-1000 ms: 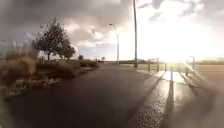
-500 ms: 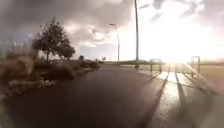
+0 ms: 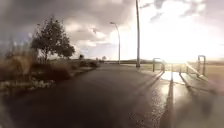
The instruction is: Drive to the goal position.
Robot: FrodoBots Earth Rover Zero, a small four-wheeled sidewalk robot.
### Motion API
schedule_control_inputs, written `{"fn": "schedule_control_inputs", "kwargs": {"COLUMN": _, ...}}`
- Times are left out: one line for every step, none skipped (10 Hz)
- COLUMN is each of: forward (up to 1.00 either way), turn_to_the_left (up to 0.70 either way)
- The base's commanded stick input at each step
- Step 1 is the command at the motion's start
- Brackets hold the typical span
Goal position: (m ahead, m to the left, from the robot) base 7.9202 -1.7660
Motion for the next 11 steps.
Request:
{"fn": "schedule_control_inputs", "kwargs": {"forward": 0.70, "turn_to_the_left": 0.00}}
{"fn": "schedule_control_inputs", "kwargs": {"forward": 0.70, "turn_to_the_left": 0.00}}
{"fn": "schedule_control_inputs", "kwargs": {"forward": 0.70, "turn_to_the_left": 0.00}}
{"fn": "schedule_control_inputs", "kwargs": {"forward": 0.70, "turn_to_the_left": 0.00}}
{"fn": "schedule_control_inputs", "kwargs": {"forward": 0.70, "turn_to_the_left": 0.00}}
{"fn": "schedule_control_inputs", "kwargs": {"forward": 0.70, "turn_to_the_left": 0.00}}
{"fn": "schedule_control_inputs", "kwargs": {"forward": 0.70, "turn_to_the_left": 0.00}}
{"fn": "schedule_control_inputs", "kwargs": {"forward": 0.70, "turn_to_the_left": 0.00}}
{"fn": "schedule_control_inputs", "kwargs": {"forward": 0.70, "turn_to_the_left": 0.00}}
{"fn": "schedule_control_inputs", "kwargs": {"forward": 0.70, "turn_to_the_left": 0.00}}
{"fn": "schedule_control_inputs", "kwargs": {"forward": 0.70, "turn_to_the_left": 0.00}}
